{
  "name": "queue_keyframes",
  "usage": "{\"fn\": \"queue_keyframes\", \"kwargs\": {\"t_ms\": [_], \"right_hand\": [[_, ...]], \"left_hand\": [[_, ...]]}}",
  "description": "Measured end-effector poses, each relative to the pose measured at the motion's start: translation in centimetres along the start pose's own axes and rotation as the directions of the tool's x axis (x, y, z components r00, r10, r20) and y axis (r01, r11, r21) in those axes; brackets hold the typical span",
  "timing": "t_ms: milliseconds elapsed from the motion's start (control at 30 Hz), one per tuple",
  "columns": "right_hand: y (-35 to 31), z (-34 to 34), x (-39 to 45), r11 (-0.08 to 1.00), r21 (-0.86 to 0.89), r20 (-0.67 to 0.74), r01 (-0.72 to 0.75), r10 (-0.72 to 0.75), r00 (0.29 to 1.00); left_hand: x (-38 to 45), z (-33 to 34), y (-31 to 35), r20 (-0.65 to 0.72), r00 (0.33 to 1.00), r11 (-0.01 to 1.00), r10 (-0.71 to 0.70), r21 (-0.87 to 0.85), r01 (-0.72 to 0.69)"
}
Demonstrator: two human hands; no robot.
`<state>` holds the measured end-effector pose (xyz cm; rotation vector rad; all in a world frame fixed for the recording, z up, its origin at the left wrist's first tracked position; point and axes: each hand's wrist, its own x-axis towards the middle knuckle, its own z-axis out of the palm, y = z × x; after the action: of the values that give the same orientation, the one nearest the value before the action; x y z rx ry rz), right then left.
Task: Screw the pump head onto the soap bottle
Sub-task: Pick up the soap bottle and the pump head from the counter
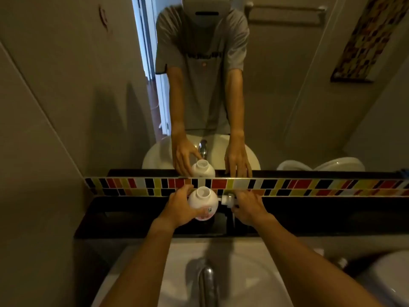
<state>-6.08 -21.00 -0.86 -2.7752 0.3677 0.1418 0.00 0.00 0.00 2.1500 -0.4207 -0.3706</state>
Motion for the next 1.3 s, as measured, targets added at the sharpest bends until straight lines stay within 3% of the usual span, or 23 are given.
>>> {"fn": "queue_keyframes", "kwargs": {"t_ms": [167,300,567,667,933,1133,1300], "right_hand": [[-0.1,1.5,0.6,0.996,-0.007,0.028,-0.084,0.084,0.996],[0.3,2.5,0.1,0.997,-0.061,-0.052,-0.051,0.048,0.997],[0.2,-0.1,-1.5,0.999,-0.042,-0.054,-0.025,0.022,0.998],[-0.2,-3.0,-2.6,0.999,-0.033,-0.07,0.001,-0.003,0.998],[-1.5,-11.1,-6.9,0.98,0.123,-0.185,0.156,-0.132,0.974],[-2.9,-14.9,-10.4,0.965,0.108,-0.226,0.24,-0.212,0.951],[-4.6,-16.2,-12.4,0.956,0.071,-0.219,0.284,-0.263,0.94]], "left_hand": [[1.0,1.7,-0.7,0.002,1.0,0.998,0.016,-0.069,-0.016],[0.2,2.4,-1.1,-0.055,0.998,0.991,0.034,-0.131,-0.041],[-1.5,-0.4,-0.1,-0.176,0.984,0.99,0.02,-0.131,-0.044],[-2.7,-2.5,1.9,-0.176,0.982,0.995,0.071,-0.062,-0.083],[-6.5,-6.4,7.3,-0.342,0.922,0.973,0.183,0.2,-0.119],[-9.7,-7.5,10.4,-0.397,0.883,0.906,0.252,0.418,-0.071],[-11.4,-7.2,12.4,-0.375,0.878,0.887,0.298,0.448,-0.11]]}}
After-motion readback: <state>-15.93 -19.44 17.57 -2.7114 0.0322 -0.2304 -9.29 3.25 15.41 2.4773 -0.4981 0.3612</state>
